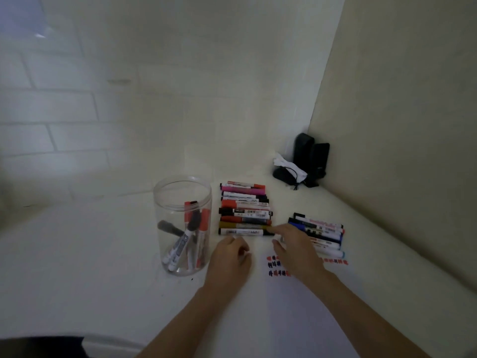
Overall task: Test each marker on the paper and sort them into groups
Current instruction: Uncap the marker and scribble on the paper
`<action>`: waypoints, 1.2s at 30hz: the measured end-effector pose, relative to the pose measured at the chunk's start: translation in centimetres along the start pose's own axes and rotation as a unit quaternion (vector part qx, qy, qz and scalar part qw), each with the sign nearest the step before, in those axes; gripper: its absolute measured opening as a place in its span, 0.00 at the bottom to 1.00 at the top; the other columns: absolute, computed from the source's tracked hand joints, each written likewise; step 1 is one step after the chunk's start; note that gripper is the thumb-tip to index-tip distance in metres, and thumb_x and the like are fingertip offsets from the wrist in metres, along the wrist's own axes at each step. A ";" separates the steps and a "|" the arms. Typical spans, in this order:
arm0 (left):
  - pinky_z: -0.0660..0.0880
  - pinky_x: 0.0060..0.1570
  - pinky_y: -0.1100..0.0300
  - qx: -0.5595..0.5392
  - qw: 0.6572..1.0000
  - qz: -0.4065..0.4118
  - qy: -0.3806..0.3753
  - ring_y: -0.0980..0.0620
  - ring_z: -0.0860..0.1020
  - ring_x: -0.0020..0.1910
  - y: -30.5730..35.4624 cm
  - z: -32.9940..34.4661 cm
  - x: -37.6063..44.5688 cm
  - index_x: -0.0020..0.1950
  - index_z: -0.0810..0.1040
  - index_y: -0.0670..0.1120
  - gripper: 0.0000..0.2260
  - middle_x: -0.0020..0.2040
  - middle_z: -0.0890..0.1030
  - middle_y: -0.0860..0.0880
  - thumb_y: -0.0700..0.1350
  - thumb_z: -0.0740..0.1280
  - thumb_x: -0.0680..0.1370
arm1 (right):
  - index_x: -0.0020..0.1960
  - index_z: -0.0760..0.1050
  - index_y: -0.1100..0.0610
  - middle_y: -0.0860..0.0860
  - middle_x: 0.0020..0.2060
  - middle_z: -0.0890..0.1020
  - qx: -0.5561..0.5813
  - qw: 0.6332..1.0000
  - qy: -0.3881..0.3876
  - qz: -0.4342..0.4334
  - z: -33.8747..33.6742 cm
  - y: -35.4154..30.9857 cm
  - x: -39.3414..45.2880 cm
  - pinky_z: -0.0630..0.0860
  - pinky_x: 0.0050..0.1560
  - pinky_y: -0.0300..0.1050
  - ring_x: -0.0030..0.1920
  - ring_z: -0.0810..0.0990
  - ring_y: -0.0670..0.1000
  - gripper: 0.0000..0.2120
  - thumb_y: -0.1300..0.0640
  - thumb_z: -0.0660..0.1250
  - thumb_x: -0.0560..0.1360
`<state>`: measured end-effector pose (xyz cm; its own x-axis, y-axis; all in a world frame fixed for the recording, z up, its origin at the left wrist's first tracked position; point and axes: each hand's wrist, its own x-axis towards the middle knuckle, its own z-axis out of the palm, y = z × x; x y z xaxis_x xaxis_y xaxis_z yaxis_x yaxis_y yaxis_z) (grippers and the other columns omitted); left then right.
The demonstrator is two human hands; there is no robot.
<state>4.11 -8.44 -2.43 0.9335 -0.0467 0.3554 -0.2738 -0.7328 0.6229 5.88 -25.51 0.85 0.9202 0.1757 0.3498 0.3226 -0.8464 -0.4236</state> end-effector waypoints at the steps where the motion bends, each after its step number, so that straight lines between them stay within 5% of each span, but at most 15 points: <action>1: 0.66 0.39 0.75 -0.003 1.000 -0.001 0.005 0.62 0.71 0.41 -0.2 0.2 0.1 0.47 0.77 0.49 0.01 0.45 0.73 0.56 0.44 0.68 0.76 | 0.63 0.77 0.53 0.49 0.57 0.80 -0.013 1.000 -0.005 -0.019 0.2 -0.5 0.7 0.74 0.61 0.47 0.55 0.78 0.49 0.16 0.62 0.66 0.77; 7: 0.72 0.39 0.70 -0.041 0.999 0.005 0.022 0.60 0.74 0.38 -1.6 0.8 0.3 0.44 0.79 0.48 0.02 0.43 0.76 0.55 0.44 0.70 0.73 | 0.69 0.72 0.50 0.49 0.63 0.77 -0.072 0.995 -0.045 -0.050 2.3 -2.4 2.4 0.70 0.60 0.50 0.61 0.76 0.50 0.20 0.57 0.65 0.77; 16: 0.70 0.40 0.71 -0.046 0.998 0.022 0.029 0.60 0.73 0.40 -2.0 0.9 0.3 0.45 0.80 0.49 0.03 0.43 0.76 0.55 0.46 0.70 0.74 | 0.59 0.77 0.47 0.46 0.55 0.76 -0.179 0.981 -0.058 -0.039 1.7 -2.7 1.8 0.63 0.60 0.46 0.58 0.72 0.48 0.12 0.45 0.63 0.78; 18: 0.71 0.39 0.69 -0.041 0.999 0.007 0.024 0.60 0.73 0.39 -1.8 0.7 0.3 0.44 0.79 0.49 0.04 0.42 0.76 0.55 0.48 0.68 0.75 | 0.56 0.77 0.49 0.45 0.46 0.79 -0.099 0.995 -0.014 -0.026 -0.1 -3.1 1.5 0.71 0.52 0.39 0.45 0.76 0.43 0.10 0.47 0.64 0.79; 20: 0.69 0.37 0.69 -0.049 0.998 -0.016 0.024 0.58 0.73 0.37 -1.5 0.5 0.4 0.41 0.77 0.49 0.07 0.40 0.75 0.55 0.49 0.65 0.78 | 0.49 0.76 0.52 0.44 0.34 0.76 0.096 0.994 0.034 0.039 -2.3 -3.0 0.6 0.69 0.32 0.30 0.29 0.72 0.39 0.05 0.52 0.65 0.79; 24: 0.69 0.40 0.69 -0.088 0.995 -0.042 0.007 0.58 0.75 0.41 -0.7 0.1 0.3 0.46 0.77 0.48 0.09 0.44 0.78 0.52 0.46 0.59 0.81 | 0.42 0.77 0.57 0.49 0.30 0.77 0.422 0.872 0.030 0.247 -4.8 -1.1 -3.1 0.68 0.32 0.36 0.30 0.71 0.44 0.07 0.59 0.65 0.79; 30: 0.63 0.58 0.67 -0.042 0.988 0.129 -0.079 0.55 0.70 0.60 4.8 -0.1 0.1 0.65 0.74 0.48 0.14 0.60 0.74 0.52 0.48 0.55 0.83 | 0.46 0.81 0.58 0.53 0.36 0.82 0.520 0.797 0.007 0.306 -4.9 -0.5 -6.3 0.70 0.36 0.41 0.36 0.75 0.48 0.02 0.61 0.69 0.76; 36: 0.69 0.55 0.62 -0.002 0.973 0.160 -0.167 0.52 0.73 0.55 6.4 0.8 -0.2 0.63 0.73 0.46 0.14 0.57 0.77 0.47 0.48 0.51 0.84 | 0.48 0.80 0.59 0.53 0.36 0.80 0.526 0.810 0.010 0.257 -5.3 -1.1 -6.8 0.72 0.40 0.43 0.37 0.75 0.47 0.07 0.56 0.67 0.78</action>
<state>2.34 -13.67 0.89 0.8237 -0.4897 0.2858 -0.5625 -0.6424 0.5205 -1.87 -28.41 3.34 0.9926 -0.0810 -0.0910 -0.0833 0.0939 -0.9921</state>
